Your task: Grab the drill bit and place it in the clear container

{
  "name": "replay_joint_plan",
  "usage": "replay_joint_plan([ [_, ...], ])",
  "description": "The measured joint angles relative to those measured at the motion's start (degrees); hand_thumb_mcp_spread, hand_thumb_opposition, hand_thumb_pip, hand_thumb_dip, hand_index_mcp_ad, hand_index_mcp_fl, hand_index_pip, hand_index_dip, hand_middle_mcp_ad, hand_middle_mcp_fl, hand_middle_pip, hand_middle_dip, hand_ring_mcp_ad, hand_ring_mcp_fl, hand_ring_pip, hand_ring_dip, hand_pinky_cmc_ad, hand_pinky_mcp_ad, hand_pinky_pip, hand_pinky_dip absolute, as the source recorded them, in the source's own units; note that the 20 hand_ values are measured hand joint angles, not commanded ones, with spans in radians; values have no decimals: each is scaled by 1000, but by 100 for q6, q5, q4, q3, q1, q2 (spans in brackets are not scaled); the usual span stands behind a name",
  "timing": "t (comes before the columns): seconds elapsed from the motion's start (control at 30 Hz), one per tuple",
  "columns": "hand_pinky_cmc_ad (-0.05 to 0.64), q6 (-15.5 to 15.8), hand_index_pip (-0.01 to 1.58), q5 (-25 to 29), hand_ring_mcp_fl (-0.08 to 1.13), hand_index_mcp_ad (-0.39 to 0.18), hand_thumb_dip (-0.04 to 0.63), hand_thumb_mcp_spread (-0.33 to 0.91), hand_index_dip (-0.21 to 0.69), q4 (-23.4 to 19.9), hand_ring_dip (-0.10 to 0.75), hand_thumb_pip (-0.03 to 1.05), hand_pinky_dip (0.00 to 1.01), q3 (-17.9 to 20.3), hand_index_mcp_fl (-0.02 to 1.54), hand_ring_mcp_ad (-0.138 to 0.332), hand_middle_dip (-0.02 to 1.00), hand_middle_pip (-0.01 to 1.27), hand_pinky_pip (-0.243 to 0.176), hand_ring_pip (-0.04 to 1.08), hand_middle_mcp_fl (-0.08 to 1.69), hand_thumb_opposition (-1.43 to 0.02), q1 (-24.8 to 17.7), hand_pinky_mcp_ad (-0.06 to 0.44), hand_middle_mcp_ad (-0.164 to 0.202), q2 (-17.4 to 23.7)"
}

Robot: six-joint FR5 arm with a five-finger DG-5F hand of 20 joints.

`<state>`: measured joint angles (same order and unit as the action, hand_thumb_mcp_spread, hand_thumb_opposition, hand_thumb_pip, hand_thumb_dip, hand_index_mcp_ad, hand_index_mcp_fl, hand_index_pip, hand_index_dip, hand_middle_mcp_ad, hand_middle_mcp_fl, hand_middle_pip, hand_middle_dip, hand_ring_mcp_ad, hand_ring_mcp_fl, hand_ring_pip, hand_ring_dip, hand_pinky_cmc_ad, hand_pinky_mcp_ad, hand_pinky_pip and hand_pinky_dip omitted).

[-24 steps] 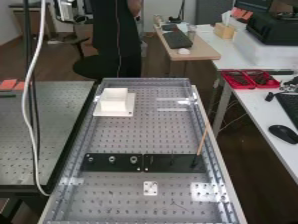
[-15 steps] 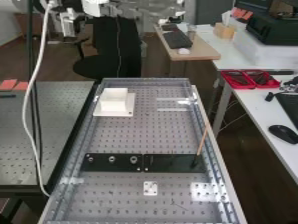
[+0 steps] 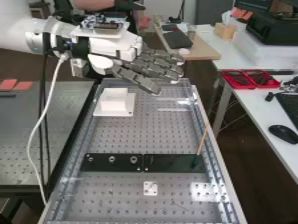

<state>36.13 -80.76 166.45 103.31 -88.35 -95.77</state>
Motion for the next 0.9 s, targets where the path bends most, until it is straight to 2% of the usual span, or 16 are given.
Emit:
replay_joint_plan([
  [0.2,328,-261,70,92,12,23,7,166,52,-403,2,248,290,219,26,138,24,148,-106,87,10,-679,90,246,122,-253],
  [0.33,328,-447,72,184,16,23,7,202,65,-697,2,309,291,370,26,147,28,145,-106,87,9,-696,167,246,126,-471],
  [0.53,328,-669,72,289,16,23,2,234,59,-917,2,354,307,447,26,147,28,148,-112,91,7,-709,268,250,122,-758],
  [0.63,328,-682,72,334,12,-9,9,269,58,-1042,2,391,307,465,26,147,30,148,-112,91,7,-709,322,246,126,-927],
  [0.8,328,-686,70,351,12,-21,31,269,40,-1301,2,405,307,470,21,148,37,150,-110,87,9,-726,426,246,122,-1151],
  [0.9,328,-690,75,325,0,-33,40,267,35,-1429,2,468,309,450,24,148,31,145,-110,87,5,-730,489,250,122,-1278],
])
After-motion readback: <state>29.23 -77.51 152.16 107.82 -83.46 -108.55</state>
